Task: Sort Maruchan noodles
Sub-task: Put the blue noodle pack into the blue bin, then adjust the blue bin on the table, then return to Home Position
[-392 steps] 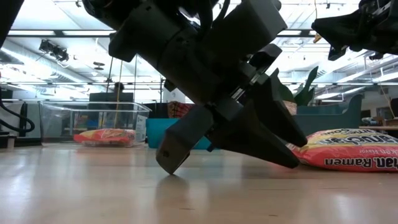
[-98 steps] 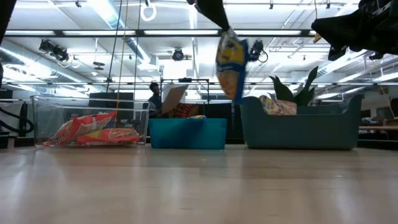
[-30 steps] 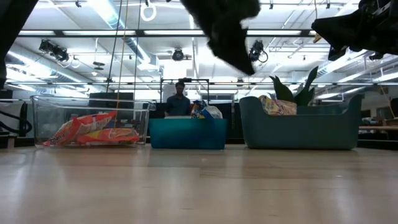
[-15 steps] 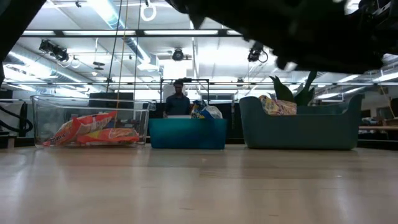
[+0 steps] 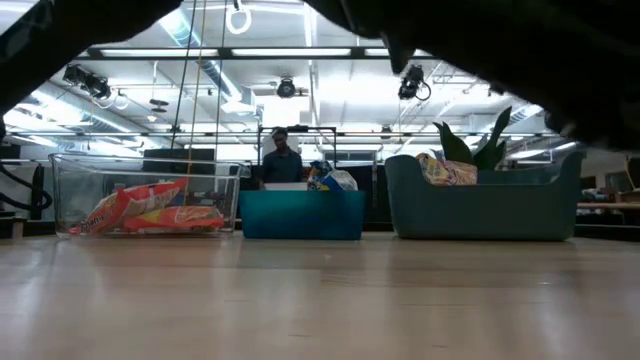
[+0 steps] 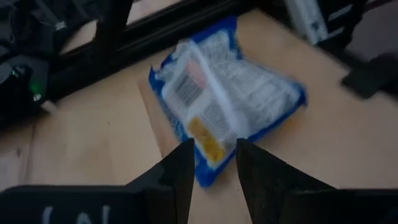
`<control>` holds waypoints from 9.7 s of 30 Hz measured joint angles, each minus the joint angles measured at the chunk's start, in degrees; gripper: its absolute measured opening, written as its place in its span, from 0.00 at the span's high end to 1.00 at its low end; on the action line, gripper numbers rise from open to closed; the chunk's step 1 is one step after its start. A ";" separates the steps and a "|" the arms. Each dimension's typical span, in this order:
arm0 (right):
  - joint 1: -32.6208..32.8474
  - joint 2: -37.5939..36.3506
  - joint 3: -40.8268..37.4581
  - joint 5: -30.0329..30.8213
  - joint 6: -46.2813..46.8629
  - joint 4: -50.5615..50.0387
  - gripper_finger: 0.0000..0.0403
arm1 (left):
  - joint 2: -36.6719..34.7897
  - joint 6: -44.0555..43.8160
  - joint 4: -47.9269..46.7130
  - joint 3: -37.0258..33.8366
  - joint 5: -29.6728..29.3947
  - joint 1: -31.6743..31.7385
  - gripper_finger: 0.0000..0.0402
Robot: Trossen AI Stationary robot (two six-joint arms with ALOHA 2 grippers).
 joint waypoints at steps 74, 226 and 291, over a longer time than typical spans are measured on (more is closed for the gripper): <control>0.02 -0.02 0.00 0.02 0.00 0.01 0.86 | -24.79 -0.40 -68.35 5.35 -36.90 3.32 1.00; 0.00 0.00 0.00 0.00 0.00 0.01 0.86 | -86.88 -7.56 30.23 -102.15 -16.91 9.37 0.93; 0.00 0.04 -0.02 1.05 1.09 -9.85 0.86 | -127.37 -12.86 42.46 -128.48 -10.46 6.39 0.96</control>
